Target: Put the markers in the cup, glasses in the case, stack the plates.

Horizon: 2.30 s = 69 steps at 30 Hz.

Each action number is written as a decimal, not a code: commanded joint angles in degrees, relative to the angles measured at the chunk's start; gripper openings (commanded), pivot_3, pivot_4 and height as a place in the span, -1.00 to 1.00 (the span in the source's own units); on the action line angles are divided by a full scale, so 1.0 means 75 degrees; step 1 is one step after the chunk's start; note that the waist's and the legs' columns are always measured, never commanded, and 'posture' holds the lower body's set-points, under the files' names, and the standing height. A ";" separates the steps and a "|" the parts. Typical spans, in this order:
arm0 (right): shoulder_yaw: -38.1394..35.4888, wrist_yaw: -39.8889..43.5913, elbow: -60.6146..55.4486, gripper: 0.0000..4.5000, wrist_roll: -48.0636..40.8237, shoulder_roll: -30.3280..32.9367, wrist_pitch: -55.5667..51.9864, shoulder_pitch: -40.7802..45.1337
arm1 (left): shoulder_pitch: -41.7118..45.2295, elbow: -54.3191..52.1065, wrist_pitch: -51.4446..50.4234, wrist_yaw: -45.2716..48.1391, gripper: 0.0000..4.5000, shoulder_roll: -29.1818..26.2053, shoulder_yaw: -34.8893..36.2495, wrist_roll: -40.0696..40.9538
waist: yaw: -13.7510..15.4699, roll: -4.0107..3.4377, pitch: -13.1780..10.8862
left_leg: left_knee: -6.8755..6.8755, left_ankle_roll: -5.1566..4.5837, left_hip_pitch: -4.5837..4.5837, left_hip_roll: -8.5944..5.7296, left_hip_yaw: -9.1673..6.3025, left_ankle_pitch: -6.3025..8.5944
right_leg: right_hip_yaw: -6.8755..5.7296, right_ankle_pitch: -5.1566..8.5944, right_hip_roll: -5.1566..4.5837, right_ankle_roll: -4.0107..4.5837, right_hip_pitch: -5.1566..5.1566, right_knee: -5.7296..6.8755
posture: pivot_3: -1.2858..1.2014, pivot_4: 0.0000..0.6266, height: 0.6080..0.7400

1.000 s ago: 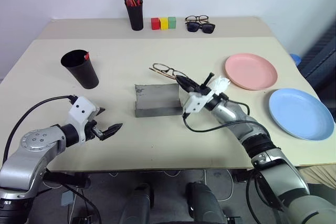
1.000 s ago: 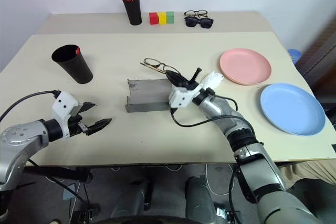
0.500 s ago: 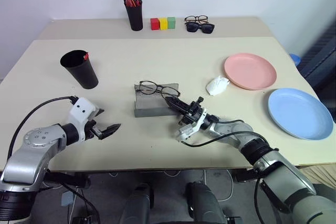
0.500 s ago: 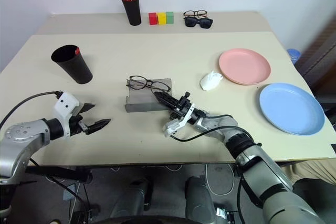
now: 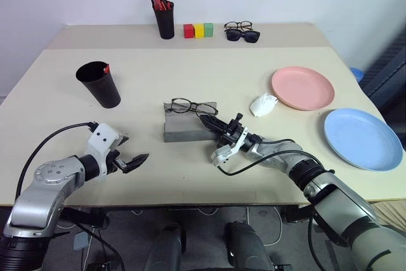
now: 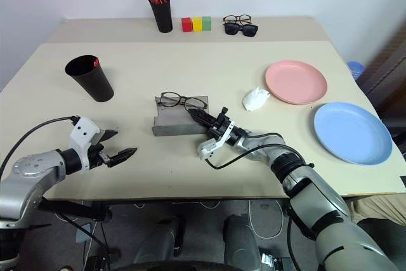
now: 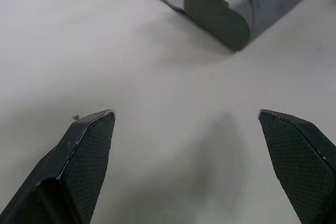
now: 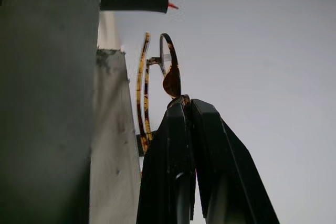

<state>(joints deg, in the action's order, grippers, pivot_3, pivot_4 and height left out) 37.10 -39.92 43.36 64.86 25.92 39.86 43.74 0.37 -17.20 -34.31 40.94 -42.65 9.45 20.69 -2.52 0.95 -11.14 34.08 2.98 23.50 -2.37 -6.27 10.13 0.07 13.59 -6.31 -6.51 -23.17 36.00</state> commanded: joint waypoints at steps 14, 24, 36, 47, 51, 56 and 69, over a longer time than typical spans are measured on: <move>-0.0030 0.0440 -0.0418 0.97 -0.0443 0.0314 -0.0150 -0.0343 | -0.0176 -0.0665 0.0519 0.0692 1.00 -0.0181 0.0336 0.0428 | -0.0014 0.0013 0.0008 | -0.0002 0.0000 -0.0003 0.0001 -0.0001 0.0000 | 0.0000 0.0001 0.0000 0.0000 0.0000 0.0002 | 0.03 -0.52 1.00; -0.1107 0.2483 -0.1152 0.97 -0.2709 0.0803 0.0210 -0.0894 | -0.0203 -0.0136 0.1640 0.3276 1.00 -0.0925 0.0710 0.1414 | 0.0045 0.0020 0.0011 | -0.0008 0.0000 -0.0005 0.0008 -0.0002 0.0001 | -0.0008 0.0009 -0.0003 0.0011 0.0014 -0.0010 | 0.03 -0.52 1.00; -0.3883 0.7487 -0.6829 0.97 -0.8053 0.1850 -0.3802 -0.4267 | 0.3212 0.3323 0.1537 0.5191 1.00 -0.0645 -0.1179 0.0927 | 0.0018 0.0016 -0.0002 | -0.0022 -0.0007 0.0003 0.0014 0.0001 0.0004 | -0.0015 0.0030 -0.0001 -0.0023 0.0010 -0.0019 | 0.03 -0.52 1.00; -0.4274 1.1150 -0.6761 0.97 -1.1915 0.1444 -0.7586 -0.2422 | 0.4346 0.4608 0.2837 0.6624 1.00 -0.0336 -0.1251 0.0815 | 0.0003 0.0018 -0.0010 | -0.0025 -0.0007 0.0018 0.0031 0.0010 0.0007 | -0.0022 0.0028 -0.0009 -0.0020 -0.0006 -0.0046 | 0.03 -0.52 1.00; -0.3580 1.2139 -0.5143 0.97 -1.1375 0.0619 -0.6969 -0.1171 | 0.4257 0.4596 0.3088 0.6863 1.00 -0.0698 -0.1485 0.0995 | 0.0010 0.0017 -0.0010 | -0.0025 -0.0008 0.0057 0.0026 0.0006 0.0007 | -0.0031 0.0002 -0.0005 0.0010 -0.0032 -0.0068 | 0.03 -0.52 1.00; -0.3101 1.3031 -0.3259 0.97 -1.0823 -0.0146 -0.6061 -0.0445 | 0.3854 0.4091 0.2816 0.6875 1.00 -0.1447 -0.1768 0.1764 | 0.0058 0.0013 -0.0013 | -0.0022 -0.0008 0.0116 0.0013 -0.0004 0.0007 | -0.0037 -0.0011 -0.0003 -0.0024 -0.0072 -0.0072 | 0.03 -0.52 1.00; -0.3289 1.3432 -0.0583 0.97 -1.0104 -0.1296 -0.4755 0.0422 | 0.2786 0.2935 0.2055 0.6520 1.00 -0.1558 -0.0659 0.1963 | -0.0015 0.0011 -0.0015 | -0.0014 -0.0005 0.0101 0.0037 -0.0010 0.0005 | -0.0030 -0.0013 0.0036 -0.0021 -0.0106 0.0013 | 0.03 -0.52 1.00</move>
<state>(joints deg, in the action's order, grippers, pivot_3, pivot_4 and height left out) 13.99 60.44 38.46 -11.10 16.86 2.44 45.23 21.67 7.17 -17.90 90.58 -53.58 1.74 34.00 -2.64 1.03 -11.25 33.97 2.95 24.26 -2.04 -6.39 10.16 -0.15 13.50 -5.96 -6.65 -23.99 36.14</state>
